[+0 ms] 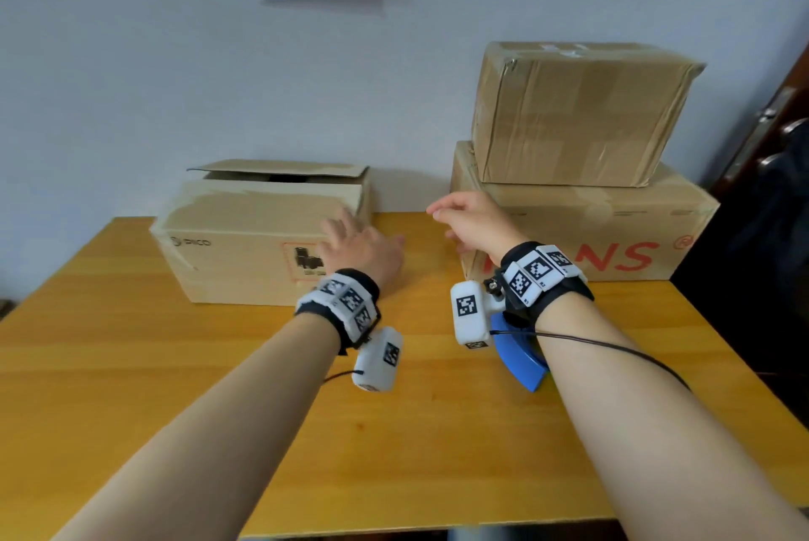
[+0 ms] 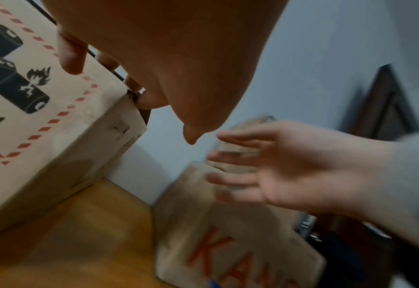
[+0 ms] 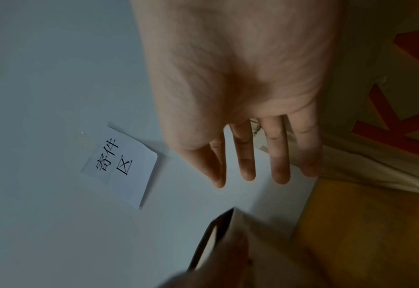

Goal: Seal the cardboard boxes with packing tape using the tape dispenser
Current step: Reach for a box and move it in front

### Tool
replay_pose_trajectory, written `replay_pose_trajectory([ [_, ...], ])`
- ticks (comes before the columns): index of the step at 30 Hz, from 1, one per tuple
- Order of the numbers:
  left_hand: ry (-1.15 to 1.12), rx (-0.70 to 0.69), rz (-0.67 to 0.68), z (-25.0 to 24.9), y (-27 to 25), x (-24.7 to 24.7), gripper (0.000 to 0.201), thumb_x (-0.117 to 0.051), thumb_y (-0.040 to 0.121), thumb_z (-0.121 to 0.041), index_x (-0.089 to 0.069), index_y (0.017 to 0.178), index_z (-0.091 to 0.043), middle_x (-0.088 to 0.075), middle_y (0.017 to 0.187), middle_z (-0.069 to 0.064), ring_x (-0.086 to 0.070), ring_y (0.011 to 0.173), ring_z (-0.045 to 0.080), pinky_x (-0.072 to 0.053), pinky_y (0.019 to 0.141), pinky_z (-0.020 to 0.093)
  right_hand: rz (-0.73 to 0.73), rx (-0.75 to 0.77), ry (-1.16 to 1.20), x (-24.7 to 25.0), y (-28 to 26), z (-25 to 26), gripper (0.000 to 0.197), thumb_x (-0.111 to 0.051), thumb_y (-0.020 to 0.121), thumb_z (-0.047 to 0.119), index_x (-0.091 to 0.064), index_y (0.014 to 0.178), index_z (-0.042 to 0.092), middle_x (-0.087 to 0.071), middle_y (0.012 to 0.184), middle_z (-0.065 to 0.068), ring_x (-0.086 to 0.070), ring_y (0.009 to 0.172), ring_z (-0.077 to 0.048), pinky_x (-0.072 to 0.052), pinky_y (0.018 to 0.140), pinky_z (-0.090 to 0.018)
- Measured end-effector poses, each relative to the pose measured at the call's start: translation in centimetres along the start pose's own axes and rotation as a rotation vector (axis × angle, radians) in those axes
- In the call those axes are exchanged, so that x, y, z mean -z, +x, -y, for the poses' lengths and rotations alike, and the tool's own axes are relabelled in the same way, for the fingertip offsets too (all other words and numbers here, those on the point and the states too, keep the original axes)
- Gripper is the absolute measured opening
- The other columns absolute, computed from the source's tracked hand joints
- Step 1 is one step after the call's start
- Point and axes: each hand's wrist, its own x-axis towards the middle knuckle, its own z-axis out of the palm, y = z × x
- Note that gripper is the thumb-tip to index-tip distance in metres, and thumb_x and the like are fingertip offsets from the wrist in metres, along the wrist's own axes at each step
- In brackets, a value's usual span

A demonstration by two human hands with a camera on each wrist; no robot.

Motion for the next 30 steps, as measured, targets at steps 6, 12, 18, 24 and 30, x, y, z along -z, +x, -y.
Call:
replay_pose_trajectory([
  [6, -0.346, -0.305, -0.035, -3.8, -2.6, 2.4, 0.051, -0.035, 0.102, -0.052, -0.066, 0.08, -0.018, -0.069, 0.096, 0.013, -0.064, 0.095, 0.031, -0.05, 0.091, 0.04, -0.012, -0.037, 0.023, 1.6, -1.5, -0.7, 0.016, -0.057, 0.099, 0.028, -0.071, 0.099, 0.035, -0.066, 0.115, 0.005, -0.062, 0.107, -0.019, -0.056, 0.07, -0.031],
  [12, -0.36, -0.058, -0.166, 2.0, 2.9, 3.2, 0.038, -0.046, 0.09, -0.051, -0.068, 0.116, -0.034, -0.06, 0.132, 0.004, -0.059, 0.115, 0.032, -0.046, 0.102, 0.053, -0.022, -0.071, -0.039, 3.0, -2.7, -2.1, 0.017, -0.056, 0.099, 0.024, -0.073, 0.102, 0.029, -0.069, 0.101, 0.005, -0.067, 0.087, -0.016, -0.058, 0.071, -0.032],
  [18, -0.022, -0.004, -0.156, 4.2, 1.7, 1.3, 0.046, -0.027, 0.101, -0.045, -0.059, 0.128, -0.027, -0.056, 0.132, 0.006, -0.045, 0.132, 0.033, -0.013, 0.11, 0.074, 0.107, -0.37, -0.57, 3.2, -4.5, -5.1, 0.023, -0.068, 0.09, 0.028, -0.059, 0.09, 0.007, -0.059, 0.073, -0.005, -0.058, 0.064, -0.022, -0.041, 0.055, -0.028],
  [24, 0.011, -0.004, -0.063, 3.6, 0.5, 1.3, 0.053, -0.021, 0.101, -0.045, -0.055, 0.135, -0.023, -0.048, 0.142, 0.005, -0.037, 0.137, 0.035, -0.01, 0.112, 0.071, 0.112, -0.484, -0.627, 3.0, -6.0, -8.2, 0.121, -0.081, 0.081, 0.044, 0.005, 0.158, 0.008, -0.056, 0.138, -0.015, -0.061, 0.087, -0.028, -0.056, 0.078, -0.039],
  [30, 0.095, -0.057, -0.091, 2.6, -2.4, 0.7, 0.056, -0.021, 0.098, -0.051, -0.061, 0.124, -0.021, -0.052, 0.129, 0.004, -0.042, 0.124, 0.036, -0.026, 0.106, 0.059, 0.166, -0.597, -0.654, 2.6, -6.8, -8.9, 0.106, -0.087, 0.075, 0.039, -0.02, 0.151, 0.007, -0.054, 0.138, -0.014, -0.062, 0.112, -0.033, -0.053, 0.079, -0.041],
])
